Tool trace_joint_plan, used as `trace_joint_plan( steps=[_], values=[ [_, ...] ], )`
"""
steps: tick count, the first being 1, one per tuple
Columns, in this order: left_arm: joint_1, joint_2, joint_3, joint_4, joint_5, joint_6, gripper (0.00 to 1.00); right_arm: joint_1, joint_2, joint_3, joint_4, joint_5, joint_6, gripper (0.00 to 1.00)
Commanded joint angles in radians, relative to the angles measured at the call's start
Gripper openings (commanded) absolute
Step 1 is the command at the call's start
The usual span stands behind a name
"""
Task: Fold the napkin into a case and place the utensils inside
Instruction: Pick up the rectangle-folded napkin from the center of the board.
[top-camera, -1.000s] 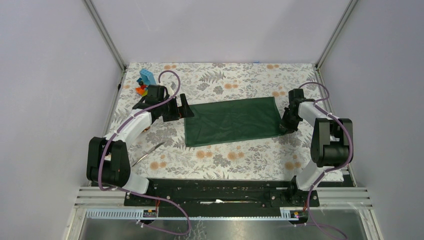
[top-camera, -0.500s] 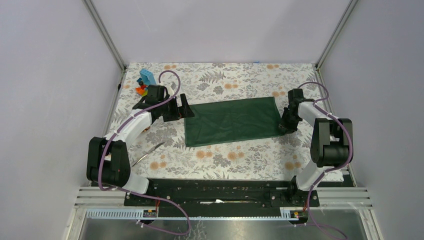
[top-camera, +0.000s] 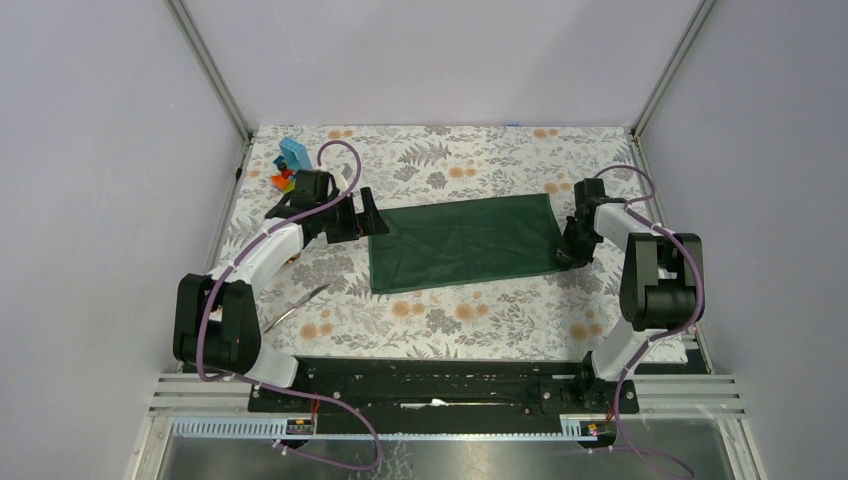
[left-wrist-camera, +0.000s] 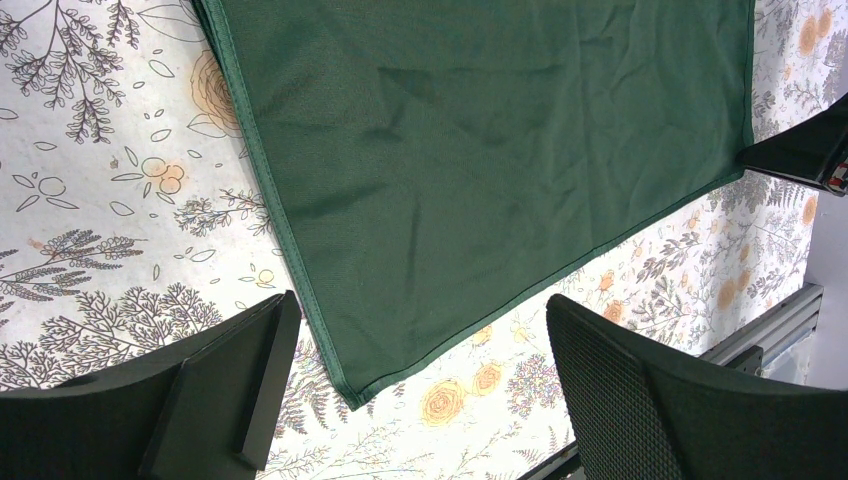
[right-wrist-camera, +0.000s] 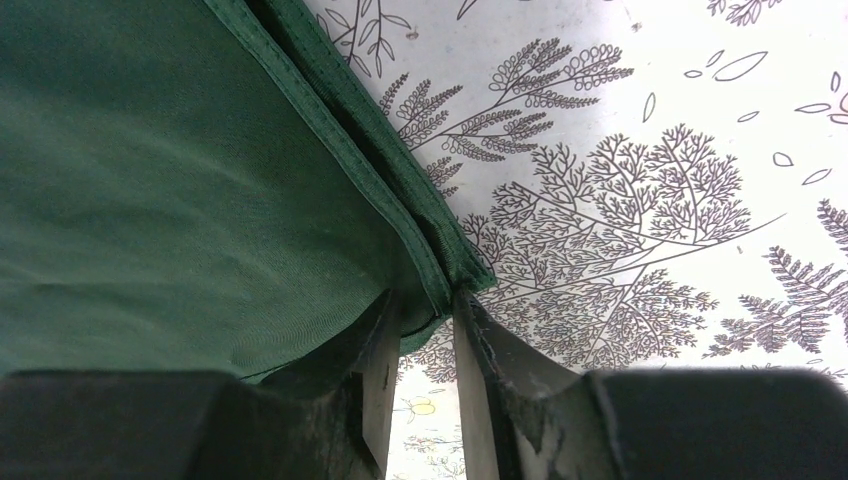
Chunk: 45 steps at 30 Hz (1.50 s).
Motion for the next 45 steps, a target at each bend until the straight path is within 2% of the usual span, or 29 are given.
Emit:
trace_joint_plan(
  steps=[1, 14, 19, 25, 29, 32, 36, 40, 45],
  values=[
    [-0.002, -0.02, -0.001, 0.037, 0.021, 0.009, 0.99, 0.011, 0.011, 0.028, -0.001, -0.011, -0.008, 0.33],
    [-0.002, -0.013, 0.0, 0.036, 0.026, 0.007, 0.99, 0.01, -0.058, 0.062, -0.066, 0.043, -0.012, 0.14],
    [-0.003, -0.011, -0.001, 0.036, 0.032, 0.006, 0.99, 0.011, -0.039, 0.074, -0.067, 0.068, -0.009, 0.13],
    [-0.027, -0.005, -0.001, 0.025, 0.043, -0.006, 0.99, 0.011, 0.002, 0.086, -0.046, 0.106, -0.006, 0.14],
    [-0.068, -0.031, -0.054, 0.049, 0.07, -0.093, 0.98, 0.01, 0.008, 0.083, -0.038, 0.126, -0.005, 0.15],
    [-0.094, -0.067, -0.151, 0.113, 0.05, -0.182, 0.87, 0.01, 0.011, 0.084, -0.035, 0.121, -0.001, 0.15],
    [-0.116, -0.103, -0.259, 0.17, -0.011, -0.221, 0.84, 0.011, 0.02, 0.091, -0.032, 0.116, -0.003, 0.16],
    [-0.154, -0.101, -0.303, 0.217, 0.013, -0.249, 0.74, 0.011, 0.025, 0.09, -0.03, 0.121, -0.005, 0.25],
    [-0.217, -0.11, -0.286, 0.228, 0.007, -0.28, 0.68, 0.025, 0.005, 0.09, -0.068, 0.203, -0.006, 0.36]
  ],
)
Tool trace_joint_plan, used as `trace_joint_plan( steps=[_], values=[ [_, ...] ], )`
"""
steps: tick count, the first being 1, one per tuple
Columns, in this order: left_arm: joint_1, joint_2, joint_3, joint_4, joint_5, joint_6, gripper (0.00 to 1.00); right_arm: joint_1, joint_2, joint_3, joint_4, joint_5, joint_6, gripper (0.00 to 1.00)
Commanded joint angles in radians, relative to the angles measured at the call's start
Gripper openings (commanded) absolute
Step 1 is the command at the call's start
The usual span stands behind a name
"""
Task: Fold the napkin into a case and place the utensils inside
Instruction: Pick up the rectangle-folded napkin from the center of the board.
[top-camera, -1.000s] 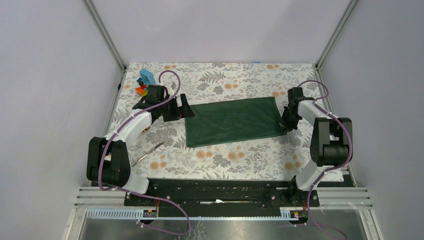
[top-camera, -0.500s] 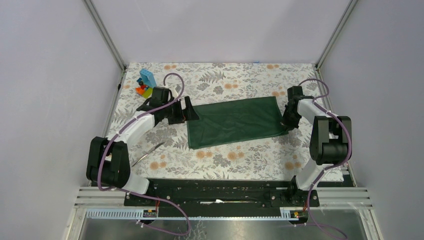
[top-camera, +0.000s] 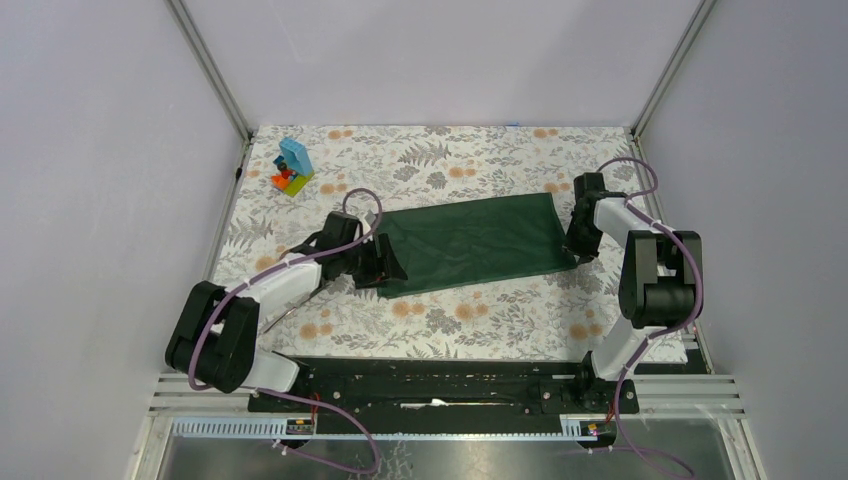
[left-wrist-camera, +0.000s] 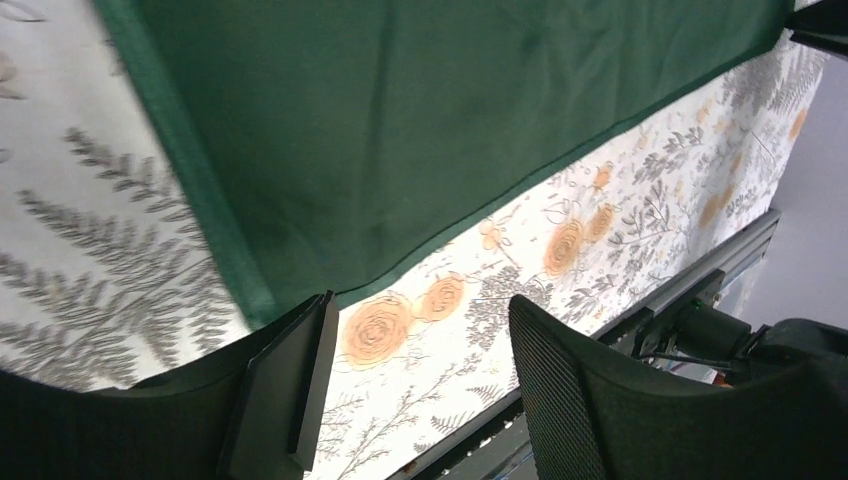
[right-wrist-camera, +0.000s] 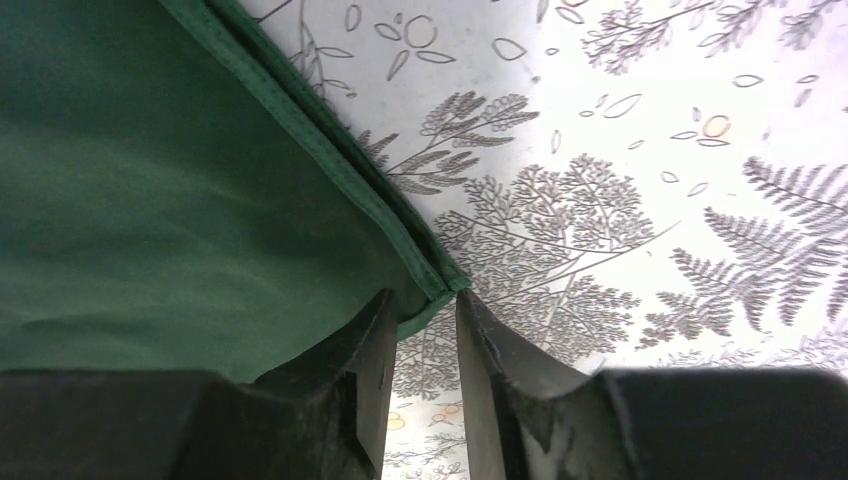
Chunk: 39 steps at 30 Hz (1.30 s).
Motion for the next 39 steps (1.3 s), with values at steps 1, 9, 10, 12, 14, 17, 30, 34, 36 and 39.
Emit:
trace_joint_plan(
  steps=[1, 9, 10, 12, 14, 17, 30, 34, 36, 39],
  values=[
    [-0.048, -0.047, 0.027, 0.085, -0.009, -0.049, 0.65, 0.045, -0.026, 0.038, -0.049, 0.125, -0.003, 0.38],
    [-0.067, -0.008, 0.024, 0.13, -0.009, -0.073, 0.61, 0.112, -0.09, 0.045, -0.02, 0.007, -0.02, 0.66],
    [-0.067, 0.013, 0.013, 0.153, -0.006, -0.079, 0.61, 0.109, -0.077, 0.043, -0.001, -0.044, -0.017, 0.67],
    [-0.067, 0.052, -0.008, 0.193, -0.022, -0.086, 0.61, 0.101, -0.053, 0.025, 0.06, -0.124, -0.008, 0.73],
    [-0.067, 0.08, -0.024, 0.2, -0.064, -0.079, 0.63, 0.076, -0.021, 0.011, 0.1, -0.195, 0.006, 0.79],
    [-0.067, 0.119, -0.021, 0.177, -0.13, -0.054, 0.64, 0.058, 0.019, 0.026, 0.08, -0.184, -0.005, 0.82],
    [-0.087, -0.095, 0.081, 0.009, -0.098, -0.001, 0.8, 0.073, 0.404, 0.603, -0.328, -0.163, -0.371, 0.92],
    [-0.087, -0.186, 0.101, -0.052, -0.087, 0.009, 0.82, 0.071, 0.45, 0.649, -0.35, -0.139, -0.403, 0.91],
    [-0.087, -0.221, 0.104, -0.069, -0.085, 0.011, 0.83, 0.071, 0.454, 0.652, -0.342, -0.138, -0.416, 0.91],
    [-0.087, -0.258, 0.103, -0.084, -0.08, 0.006, 0.84, 0.069, 0.477, 0.65, -0.335, -0.156, -0.423, 0.9]
  ],
)
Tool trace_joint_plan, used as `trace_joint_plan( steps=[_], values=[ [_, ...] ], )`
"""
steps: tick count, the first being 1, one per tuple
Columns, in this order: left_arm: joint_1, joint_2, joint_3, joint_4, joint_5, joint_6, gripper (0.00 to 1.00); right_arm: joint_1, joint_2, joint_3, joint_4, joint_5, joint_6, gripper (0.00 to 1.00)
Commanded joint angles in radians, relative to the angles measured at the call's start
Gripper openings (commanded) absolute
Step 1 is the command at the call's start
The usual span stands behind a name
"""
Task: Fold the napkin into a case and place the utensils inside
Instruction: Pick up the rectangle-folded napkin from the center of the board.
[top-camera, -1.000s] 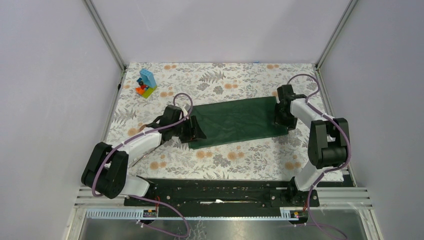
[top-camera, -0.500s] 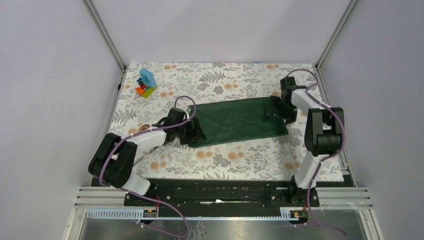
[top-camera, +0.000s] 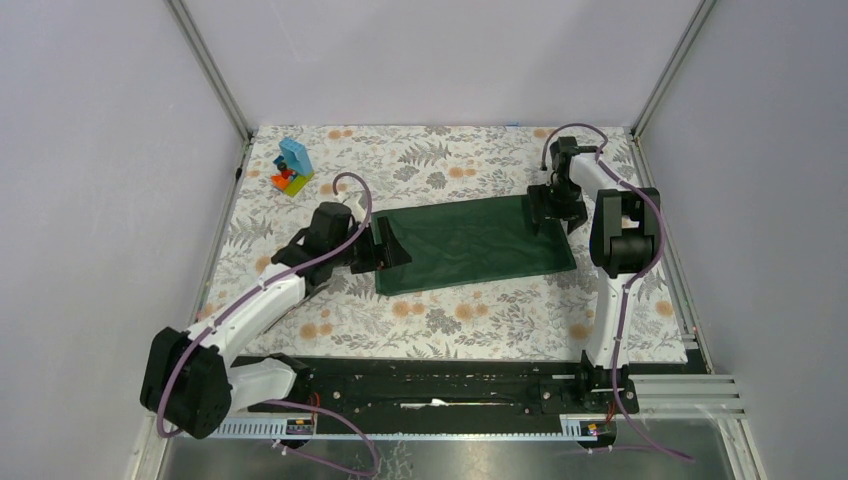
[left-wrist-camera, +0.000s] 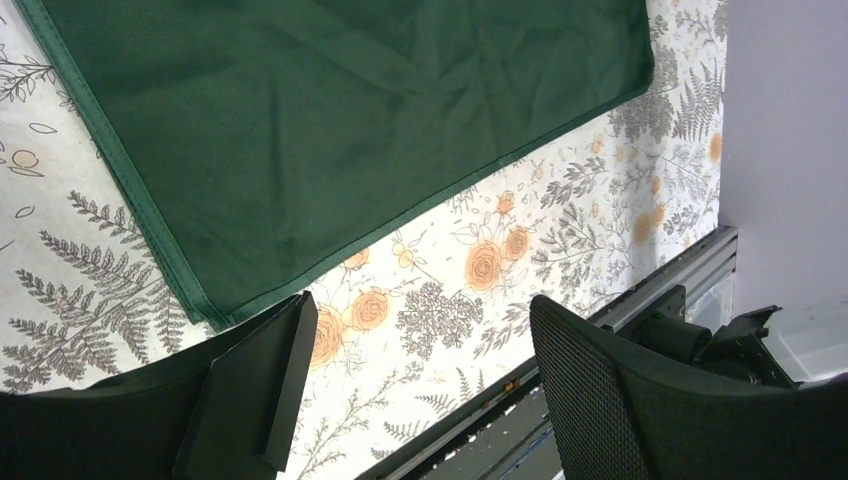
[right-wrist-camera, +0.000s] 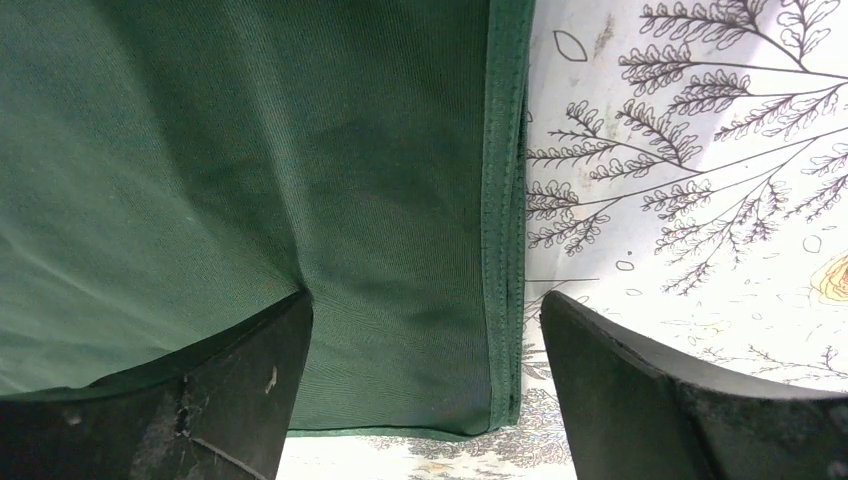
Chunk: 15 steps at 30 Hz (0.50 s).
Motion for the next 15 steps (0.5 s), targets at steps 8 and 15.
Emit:
trace_joint_plan(
  steps=[8, 15],
  values=[
    [-0.004, -0.098, 0.073, -0.083, 0.009, 0.018, 0.86, 0.006, 0.024, -0.06, 0.047, -0.058, -0.033, 0.76],
    [-0.004, -0.108, 0.105, -0.104, 0.006, 0.016, 0.86, 0.013, 0.045, -0.071, 0.103, -0.059, -0.031, 0.45]
  ],
)
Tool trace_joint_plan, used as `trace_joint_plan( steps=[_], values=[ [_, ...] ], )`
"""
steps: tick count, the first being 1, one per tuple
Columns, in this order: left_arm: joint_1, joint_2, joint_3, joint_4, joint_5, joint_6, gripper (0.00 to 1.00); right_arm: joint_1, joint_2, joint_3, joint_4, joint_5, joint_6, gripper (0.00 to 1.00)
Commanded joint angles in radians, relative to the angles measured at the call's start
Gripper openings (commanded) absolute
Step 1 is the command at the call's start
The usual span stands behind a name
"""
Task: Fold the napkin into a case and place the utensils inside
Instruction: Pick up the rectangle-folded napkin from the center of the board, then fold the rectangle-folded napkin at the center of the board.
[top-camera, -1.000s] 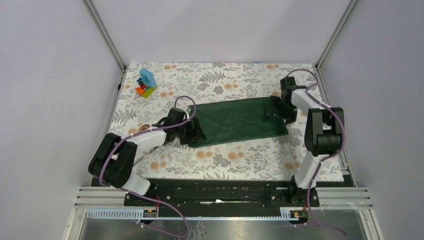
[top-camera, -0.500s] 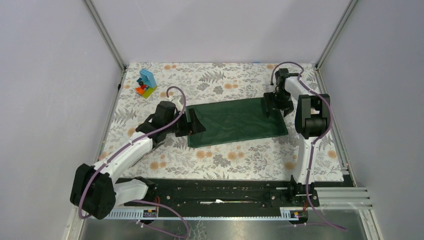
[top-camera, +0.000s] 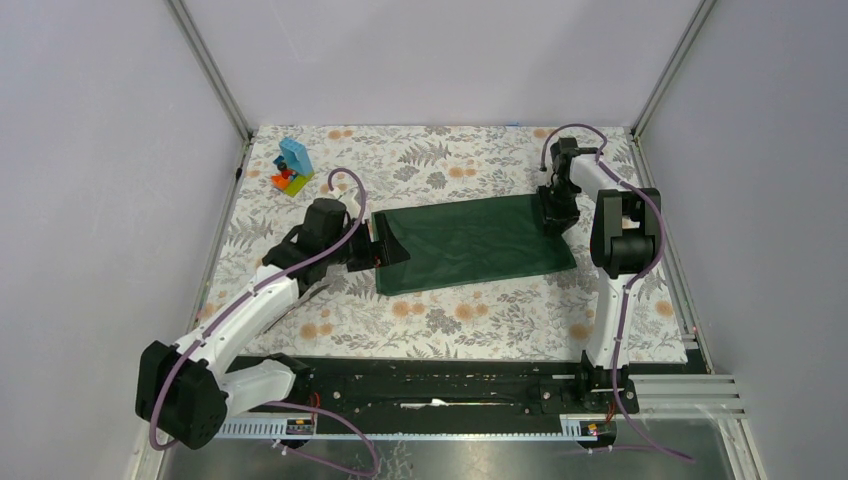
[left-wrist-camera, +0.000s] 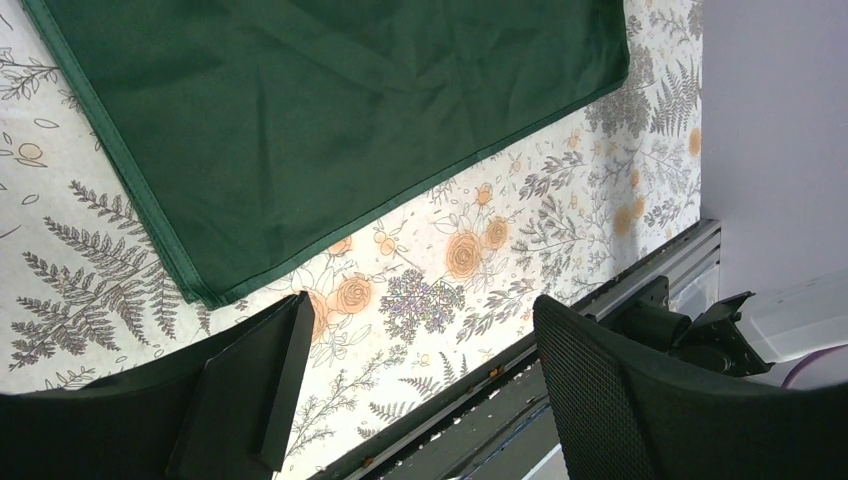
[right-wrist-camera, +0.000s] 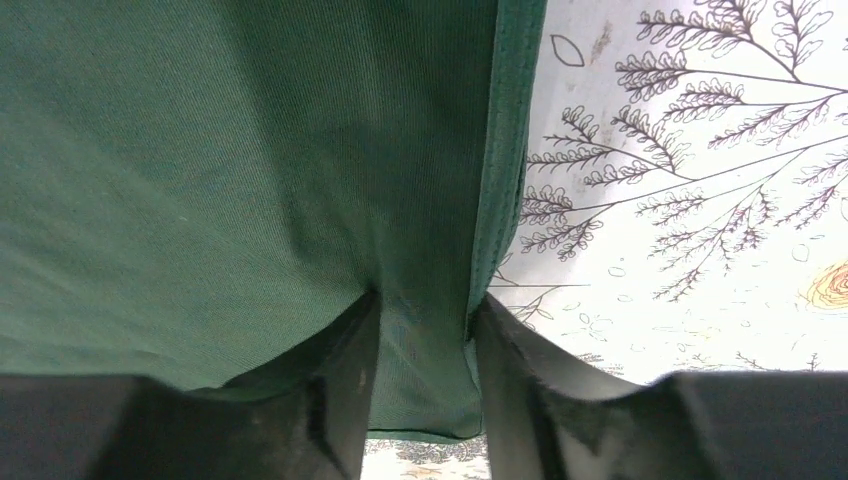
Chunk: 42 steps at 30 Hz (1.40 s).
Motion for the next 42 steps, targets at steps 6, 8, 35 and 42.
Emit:
trace_joint_plan(
  steps=[6, 8, 35, 42],
  values=[
    [-0.004, -0.048, 0.051, -0.013, -0.012, 0.008, 0.87, 0.025, 0.021, -0.063, 0.094, 0.022, 0.013, 0.04],
    [-0.004, -0.048, 0.048, -0.008, -0.008, 0.007, 0.87, 0.026, -0.006, -0.086, 0.102, 0.063, -0.003, 0.0],
    [-0.005, -0.074, 0.024, 0.01, 0.024, 0.015, 0.87, 0.031, -0.23, -0.258, 0.173, 0.593, -0.052, 0.0],
    [-0.004, -0.097, -0.003, 0.015, 0.011, 0.006, 0.88, 0.199, -0.253, -0.228, 0.095, 0.364, 0.109, 0.0]
  ],
)
